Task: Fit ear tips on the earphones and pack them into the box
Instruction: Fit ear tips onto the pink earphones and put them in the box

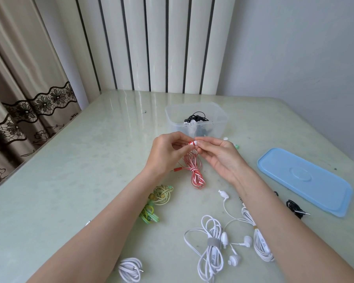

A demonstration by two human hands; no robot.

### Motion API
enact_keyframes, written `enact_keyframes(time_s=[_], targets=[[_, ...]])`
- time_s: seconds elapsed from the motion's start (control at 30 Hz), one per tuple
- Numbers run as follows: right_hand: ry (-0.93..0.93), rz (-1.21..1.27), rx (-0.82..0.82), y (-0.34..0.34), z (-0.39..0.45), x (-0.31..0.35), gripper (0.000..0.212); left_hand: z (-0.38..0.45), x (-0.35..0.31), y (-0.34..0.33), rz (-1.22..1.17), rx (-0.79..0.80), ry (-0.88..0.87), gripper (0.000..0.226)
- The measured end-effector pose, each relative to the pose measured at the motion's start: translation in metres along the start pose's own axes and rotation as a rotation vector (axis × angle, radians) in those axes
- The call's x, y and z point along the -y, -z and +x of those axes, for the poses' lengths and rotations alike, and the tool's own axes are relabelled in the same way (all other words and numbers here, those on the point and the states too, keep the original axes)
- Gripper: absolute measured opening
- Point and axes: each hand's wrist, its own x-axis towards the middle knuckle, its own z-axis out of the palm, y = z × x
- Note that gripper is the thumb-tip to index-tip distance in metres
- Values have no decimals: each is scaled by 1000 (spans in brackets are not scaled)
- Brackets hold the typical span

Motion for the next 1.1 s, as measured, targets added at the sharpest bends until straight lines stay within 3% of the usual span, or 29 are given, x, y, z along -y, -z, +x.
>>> enact_keyframes(time_s=[0.27, 0.43, 0.67, 0.9, 1.1], targets=[[-119, 105, 22, 4, 1, 2, 23, -2, -1, 1, -289, 58, 149, 13], [-72, 20, 31, 6, 0, 2, 30, -1, 2, -1, -277, 55, 175, 17], [-58, -15, 8, 3, -3, 5, 12, 1, 1, -1, -208, 4, 121, 18], [-117, 5, 13, 3, -3, 9, 28, -1, -3, 1, -214, 35, 84, 15], [-45, -139, -8, 1, -6, 12, 14, -1, 3, 1, -297, 32, 175, 17]])
